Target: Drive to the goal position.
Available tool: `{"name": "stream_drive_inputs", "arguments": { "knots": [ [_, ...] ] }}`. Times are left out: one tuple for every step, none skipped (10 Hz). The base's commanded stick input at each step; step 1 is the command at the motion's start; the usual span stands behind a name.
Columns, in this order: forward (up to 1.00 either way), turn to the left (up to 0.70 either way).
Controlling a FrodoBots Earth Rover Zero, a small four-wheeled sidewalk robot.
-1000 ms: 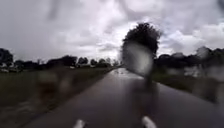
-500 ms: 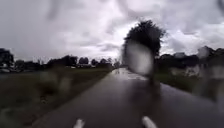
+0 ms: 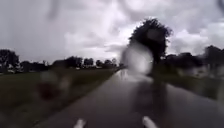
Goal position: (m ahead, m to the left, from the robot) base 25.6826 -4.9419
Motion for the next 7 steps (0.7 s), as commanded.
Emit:
{"name": "stream_drive_inputs", "arguments": {
  "knots": [
    [0.85, 0.00],
    [0.85, 0.00],
    [0.85, 0.00],
    [0.85, 0.00],
    [0.85, 0.00],
    [0.85, 0.00],
    [0.85, 0.00]
  ]
}}
